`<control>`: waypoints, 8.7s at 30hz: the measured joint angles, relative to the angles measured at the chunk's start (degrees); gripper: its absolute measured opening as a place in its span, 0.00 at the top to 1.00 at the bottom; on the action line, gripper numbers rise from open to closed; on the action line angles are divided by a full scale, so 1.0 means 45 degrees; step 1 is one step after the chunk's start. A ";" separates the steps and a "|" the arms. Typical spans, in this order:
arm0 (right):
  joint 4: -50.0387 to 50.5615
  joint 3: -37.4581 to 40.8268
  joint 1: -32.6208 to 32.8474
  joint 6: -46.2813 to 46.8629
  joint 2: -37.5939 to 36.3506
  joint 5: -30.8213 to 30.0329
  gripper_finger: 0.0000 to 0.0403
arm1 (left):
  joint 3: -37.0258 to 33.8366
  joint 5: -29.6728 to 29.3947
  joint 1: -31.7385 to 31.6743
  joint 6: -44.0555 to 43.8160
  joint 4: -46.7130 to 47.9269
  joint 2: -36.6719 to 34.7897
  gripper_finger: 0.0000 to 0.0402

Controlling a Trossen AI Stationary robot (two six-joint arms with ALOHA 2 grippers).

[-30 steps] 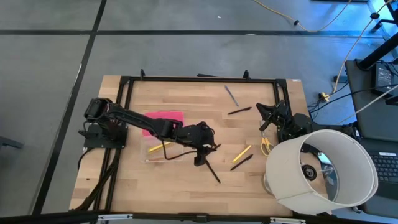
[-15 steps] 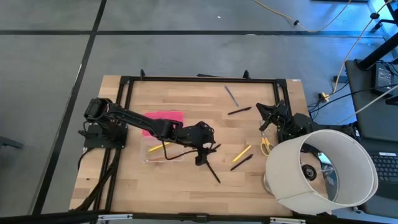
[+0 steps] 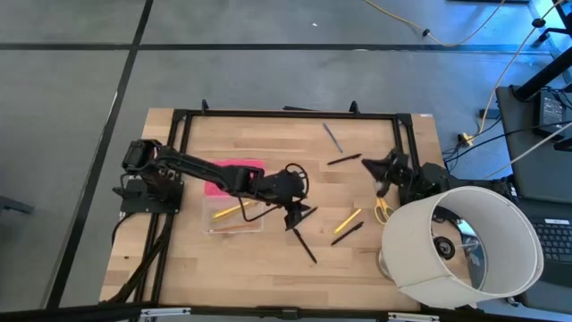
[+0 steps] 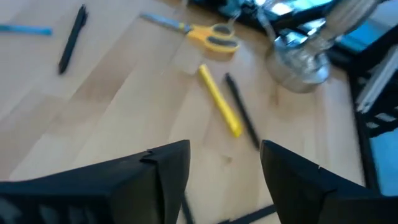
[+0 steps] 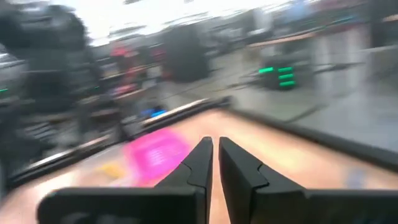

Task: Pick & place school supplies into a supply box
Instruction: Put the middle black pen into the pink supply box

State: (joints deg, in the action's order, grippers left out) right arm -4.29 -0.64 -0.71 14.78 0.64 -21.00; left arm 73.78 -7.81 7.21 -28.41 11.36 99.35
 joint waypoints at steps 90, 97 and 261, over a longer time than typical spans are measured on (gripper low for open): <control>0.0762 -0.0001 0.0001 -0.2684 0.1484 0.4912 0.92 | 0.3009 -0.0005 0.0042 -0.1842 0.3151 0.5493 0.55; 0.0791 -0.0001 -0.0004 -0.2674 0.1622 0.4907 0.92 | 0.3075 0.0242 0.0042 -0.1841 0.3374 0.5755 0.55; 0.0442 -0.0001 0.0001 -0.3019 0.1661 0.2896 0.92 | -0.6849 0.0649 0.1509 -0.2891 0.4152 -0.3172 0.76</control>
State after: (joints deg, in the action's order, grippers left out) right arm -2.31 -0.64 -0.71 1.19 8.12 -7.97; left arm 42.96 -4.89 14.00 -41.42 30.04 85.08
